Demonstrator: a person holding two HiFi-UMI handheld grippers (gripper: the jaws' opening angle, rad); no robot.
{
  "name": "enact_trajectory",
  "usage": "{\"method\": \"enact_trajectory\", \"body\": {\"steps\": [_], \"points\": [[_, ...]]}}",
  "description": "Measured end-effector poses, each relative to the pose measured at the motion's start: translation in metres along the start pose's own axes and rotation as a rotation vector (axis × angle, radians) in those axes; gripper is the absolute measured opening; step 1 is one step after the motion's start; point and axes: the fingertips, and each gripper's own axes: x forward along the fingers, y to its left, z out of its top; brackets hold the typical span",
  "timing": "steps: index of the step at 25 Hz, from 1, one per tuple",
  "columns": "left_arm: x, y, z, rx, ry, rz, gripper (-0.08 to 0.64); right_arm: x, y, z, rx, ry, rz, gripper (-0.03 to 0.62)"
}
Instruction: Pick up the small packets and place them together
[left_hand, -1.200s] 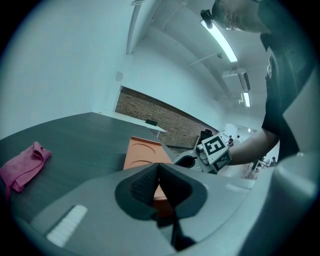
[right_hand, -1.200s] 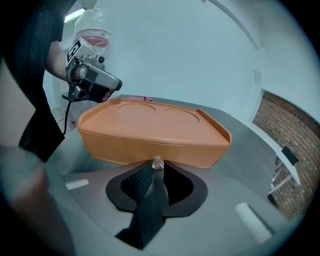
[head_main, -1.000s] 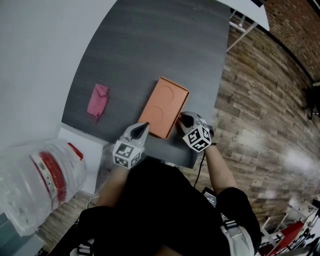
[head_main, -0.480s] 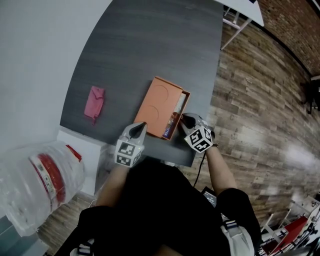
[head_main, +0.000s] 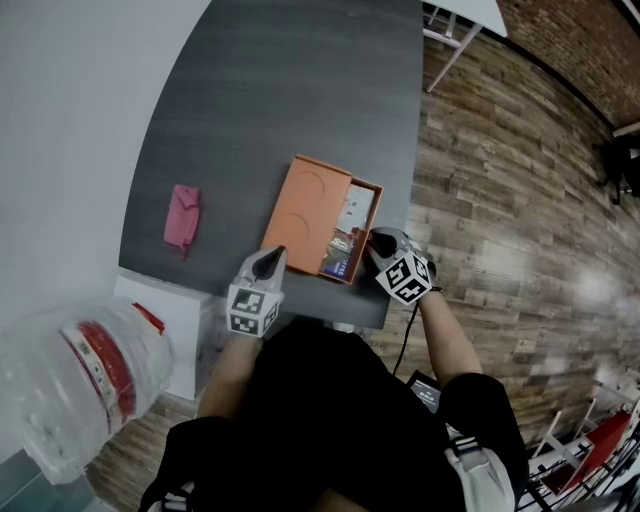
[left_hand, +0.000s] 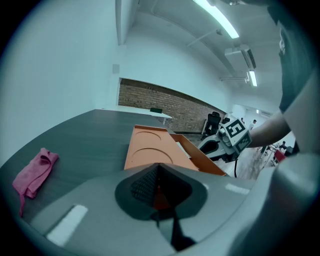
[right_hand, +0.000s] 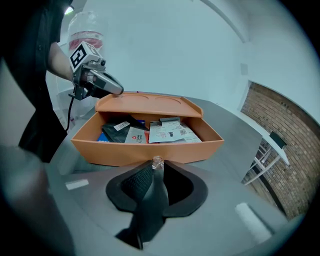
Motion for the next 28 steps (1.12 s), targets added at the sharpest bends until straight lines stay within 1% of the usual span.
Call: {"method": "enact_trajectory", "body": {"steps": [9, 18, 25, 28], "points": [[0.001, 0.002, 0.001, 0.000, 0.005, 0.012, 0.000, -0.007, -0.002, -0.012, -0.007, 0.019, -0.002, 0.071], [0.001, 0.003, 0.000, 0.011, 0.013, 0.007, 0.000, -0.016, -0.008, -0.026, 0.003, 0.050, -0.019, 0.071], [0.003, 0.003, 0.000, 0.017, 0.018, 0.004, -0.001, -0.021, -0.010, -0.033, 0.013, 0.052, -0.032, 0.071], [0.004, 0.003, 0.001, 0.020, 0.017, 0.003, 0.000, -0.021, -0.011, -0.034, 0.043, 0.054, -0.024, 0.082]]}}
